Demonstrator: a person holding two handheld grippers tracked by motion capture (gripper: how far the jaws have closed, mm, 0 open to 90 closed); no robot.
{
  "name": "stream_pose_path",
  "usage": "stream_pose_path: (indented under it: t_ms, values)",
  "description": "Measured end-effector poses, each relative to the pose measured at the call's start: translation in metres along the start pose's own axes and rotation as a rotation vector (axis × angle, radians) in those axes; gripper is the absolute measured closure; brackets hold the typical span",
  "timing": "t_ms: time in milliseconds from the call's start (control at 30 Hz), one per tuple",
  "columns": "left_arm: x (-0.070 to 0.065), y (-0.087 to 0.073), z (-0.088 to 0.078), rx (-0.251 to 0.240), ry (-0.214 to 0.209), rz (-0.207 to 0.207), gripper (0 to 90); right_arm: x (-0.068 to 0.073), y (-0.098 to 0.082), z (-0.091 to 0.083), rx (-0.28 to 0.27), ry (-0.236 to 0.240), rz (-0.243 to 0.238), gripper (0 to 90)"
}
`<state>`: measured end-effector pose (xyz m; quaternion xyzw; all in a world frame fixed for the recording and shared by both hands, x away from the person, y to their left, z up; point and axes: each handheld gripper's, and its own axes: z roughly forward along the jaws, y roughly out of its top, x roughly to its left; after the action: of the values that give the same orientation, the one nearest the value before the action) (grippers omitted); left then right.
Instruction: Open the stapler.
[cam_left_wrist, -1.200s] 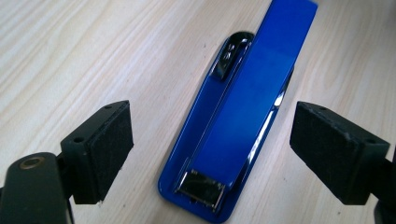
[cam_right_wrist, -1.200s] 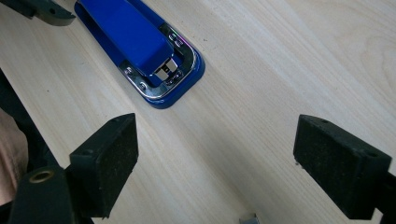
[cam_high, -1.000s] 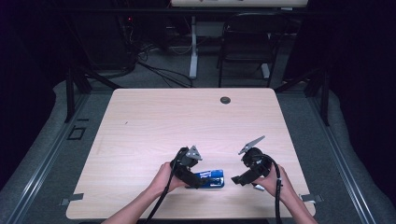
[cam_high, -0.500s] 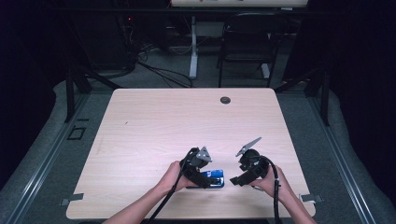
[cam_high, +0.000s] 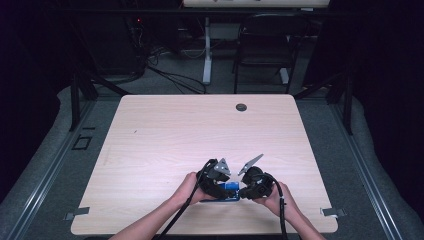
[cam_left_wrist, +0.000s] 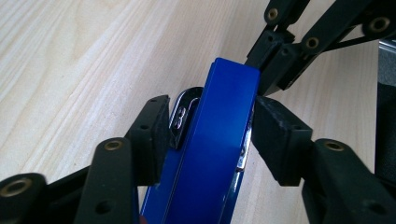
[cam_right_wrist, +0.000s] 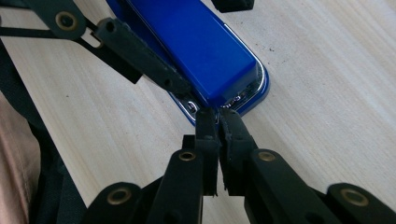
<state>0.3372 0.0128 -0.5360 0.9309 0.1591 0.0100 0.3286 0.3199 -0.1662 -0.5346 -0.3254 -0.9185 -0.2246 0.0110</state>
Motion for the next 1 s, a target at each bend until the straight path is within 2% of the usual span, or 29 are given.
stream_pose_path:
  t_ms: [67, 167, 200, 367, 500, 567, 633, 800, 833, 1000]
  values:
    - [-0.0001, 0.0004, 0.0015, 0.005, -0.002, 0.007, 49.0, 0.0003, 0.0005, 0.0025, -0.003, 0.003, 0.011, 88.6]
    - [-0.0003, 0.0008, 0.0041, 0.006, -0.007, 0.008, 50.6, -0.0006, 0.0013, 0.0023, 0.017, -0.009, 0.002, 89.5]
    - [-0.0001, 0.0010, 0.0048, 0.006, -0.016, 0.008, 50.9, -0.0002, 0.0005, 0.0041, -0.004, 0.007, 0.024, 89.6]
    - [-0.0016, 0.0015, 0.0097, 0.019, -0.007, 0.025, 55.6, 0.0006, 0.0006, 0.0065, -0.009, 0.016, 0.031, 89.6]
    - [-0.0008, 0.0016, 0.0092, 0.021, -0.017, 0.045, 58.0, 0.0012, 0.0011, 0.0100, 0.009, 0.012, 0.028, 90.0]
    - [-0.0012, 0.0013, 0.0086, 0.019, -0.009, 0.055, 58.6, 0.0003, 0.0017, 0.0093, 0.017, 0.014, 0.023, 89.9]
    - [-0.0011, 0.0008, 0.0077, 0.014, -0.013, 0.057, 59.1, 0.0002, 0.0014, 0.0101, 0.004, 0.016, 0.039, 89.9]
    - [-0.0001, 0.0006, 0.0045, 0.007, -0.019, 0.070, 59.8, -0.0011, 0.0011, 0.0099, 0.003, 0.025, 0.040, 89.8]
    - [0.0004, 0.0003, 0.0043, 0.001, -0.032, 0.069, 59.9, -0.0006, 0.0010, 0.0105, -0.006, 0.026, 0.048, 89.8]
    - [0.0012, 0.0000, 0.0016, -0.012, -0.040, 0.075, 60.4, -0.0016, 0.0010, 0.0100, 0.003, 0.023, 0.042, 89.5]
